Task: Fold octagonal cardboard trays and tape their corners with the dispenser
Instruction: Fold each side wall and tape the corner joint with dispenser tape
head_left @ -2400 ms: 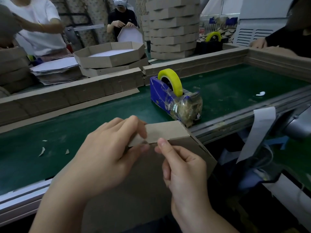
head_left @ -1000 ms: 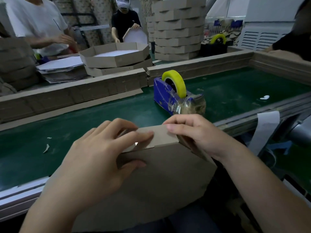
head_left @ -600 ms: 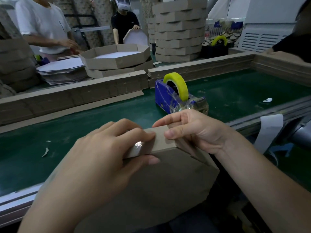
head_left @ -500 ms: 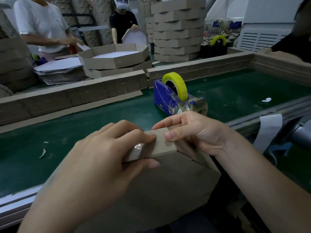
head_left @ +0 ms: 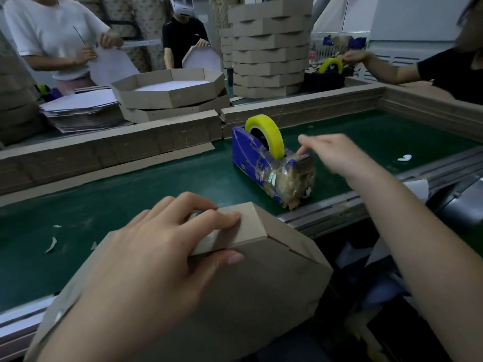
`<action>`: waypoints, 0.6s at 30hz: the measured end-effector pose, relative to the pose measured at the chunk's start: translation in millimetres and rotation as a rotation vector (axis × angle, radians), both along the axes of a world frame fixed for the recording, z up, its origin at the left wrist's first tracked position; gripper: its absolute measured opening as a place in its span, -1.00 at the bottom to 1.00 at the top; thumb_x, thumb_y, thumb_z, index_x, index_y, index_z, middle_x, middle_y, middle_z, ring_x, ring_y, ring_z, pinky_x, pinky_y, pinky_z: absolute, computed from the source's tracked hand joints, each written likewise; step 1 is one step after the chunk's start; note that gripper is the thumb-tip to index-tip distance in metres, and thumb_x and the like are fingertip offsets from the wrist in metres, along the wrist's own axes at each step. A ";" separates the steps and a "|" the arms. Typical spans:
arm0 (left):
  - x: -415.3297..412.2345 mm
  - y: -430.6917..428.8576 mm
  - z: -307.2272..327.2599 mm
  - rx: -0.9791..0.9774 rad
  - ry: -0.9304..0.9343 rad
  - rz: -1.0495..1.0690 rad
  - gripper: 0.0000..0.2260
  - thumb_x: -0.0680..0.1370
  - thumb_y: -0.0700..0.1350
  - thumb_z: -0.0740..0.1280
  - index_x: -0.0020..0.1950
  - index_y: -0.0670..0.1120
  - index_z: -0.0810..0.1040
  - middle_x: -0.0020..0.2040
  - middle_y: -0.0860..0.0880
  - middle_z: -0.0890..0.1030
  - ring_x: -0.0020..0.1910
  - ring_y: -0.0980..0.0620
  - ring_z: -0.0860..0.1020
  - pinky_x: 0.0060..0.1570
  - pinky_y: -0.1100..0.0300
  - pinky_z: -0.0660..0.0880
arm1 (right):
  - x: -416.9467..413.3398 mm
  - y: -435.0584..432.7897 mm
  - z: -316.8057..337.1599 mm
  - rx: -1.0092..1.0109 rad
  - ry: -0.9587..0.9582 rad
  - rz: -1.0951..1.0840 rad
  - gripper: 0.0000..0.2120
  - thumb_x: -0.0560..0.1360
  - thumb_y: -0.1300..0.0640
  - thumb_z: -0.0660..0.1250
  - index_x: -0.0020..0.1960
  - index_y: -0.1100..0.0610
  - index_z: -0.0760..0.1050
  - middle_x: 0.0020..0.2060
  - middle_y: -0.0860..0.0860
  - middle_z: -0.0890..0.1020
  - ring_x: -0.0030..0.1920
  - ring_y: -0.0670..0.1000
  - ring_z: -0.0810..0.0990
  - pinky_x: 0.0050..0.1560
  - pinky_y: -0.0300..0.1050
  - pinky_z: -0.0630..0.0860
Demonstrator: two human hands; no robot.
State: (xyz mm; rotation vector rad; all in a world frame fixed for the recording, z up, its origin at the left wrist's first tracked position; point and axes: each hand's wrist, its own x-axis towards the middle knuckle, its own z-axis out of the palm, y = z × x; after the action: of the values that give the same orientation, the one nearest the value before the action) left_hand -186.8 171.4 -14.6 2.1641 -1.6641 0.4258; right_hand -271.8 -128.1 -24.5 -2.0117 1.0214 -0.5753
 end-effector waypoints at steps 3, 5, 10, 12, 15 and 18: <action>-0.5 -0.9 -0.1 -0.007 -0.003 -0.006 -0.64 0.47 0.25 0.19 0.12 0.15 0.62 0.02 0.15 0.57 -0.07 0.02 0.59 -0.26 0.09 0.53 | 0.1 -1.2 -2.4 0.215 -0.002 0.098 -0.79 0.51 -0.09 0.35 -0.17 -0.01 0.66 -0.20 -0.02 0.57 -0.34 -0.08 0.34 -0.37 -0.21 0.22; -0.5 -1.1 -0.2 -0.006 -0.005 -0.006 -0.64 0.47 0.25 0.19 0.12 0.15 0.62 0.02 0.15 0.57 -0.07 0.03 0.59 -0.27 0.10 0.53 | 1.1 -4.6 -5.6 0.357 -0.168 0.121 -0.83 0.49 0.08 0.40 -0.25 0.07 0.68 -0.23 0.01 0.60 -0.44 -0.12 0.25 -0.49 -0.28 0.14; -0.4 -0.8 -0.7 0.003 -0.003 -0.003 -0.64 0.48 0.26 0.19 0.13 0.17 0.61 0.04 0.17 0.56 -0.05 0.03 0.60 -0.27 0.06 0.56 | 7.3 -5.3 -6.1 0.631 -0.330 -0.006 -0.70 0.44 0.19 0.43 -0.46 0.10 0.66 -0.35 -0.04 0.65 -0.41 -0.17 0.32 -0.46 -0.37 0.24; -0.7 -0.3 -0.5 0.007 -0.001 -0.001 -0.65 0.48 0.26 0.19 0.13 0.17 0.61 0.04 0.18 0.56 -0.04 0.03 0.60 -0.27 0.04 0.56 | 8.6 -3.4 -5.0 0.664 -0.321 -0.039 -0.73 0.43 0.17 0.45 -0.45 0.10 0.66 -0.32 -0.04 0.65 -0.34 -0.16 0.34 -0.43 -0.37 0.31; -1.3 -0.2 -0.6 0.006 0.001 -0.006 -0.65 0.48 0.26 0.19 0.13 0.16 0.61 0.04 0.17 0.56 -0.05 0.02 0.60 -0.28 0.02 0.56 | 8.5 -2.6 1.3 0.680 -0.345 -0.061 -0.82 0.39 0.11 0.48 -0.38 0.09 0.68 -0.15 0.00 0.57 -0.26 -0.10 0.34 -0.40 -0.31 0.44; -0.7 -0.7 0.0 0.005 0.006 -0.003 -0.64 0.48 0.26 0.18 0.13 0.17 0.61 0.04 0.17 0.56 -0.05 0.01 0.59 -0.29 0.01 0.55 | 9.8 -0.8 3.2 0.650 -0.400 -0.085 -0.84 0.38 0.08 0.49 -0.37 0.07 0.69 -0.15 -0.03 0.44 -0.24 -0.08 0.34 -0.34 -0.20 0.48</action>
State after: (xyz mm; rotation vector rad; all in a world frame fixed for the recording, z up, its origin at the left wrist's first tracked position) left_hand -187.5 170.7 -14.7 2.1637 -1.6666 0.4147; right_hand -262.0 -128.9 -21.3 -1.2298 0.8979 -0.5683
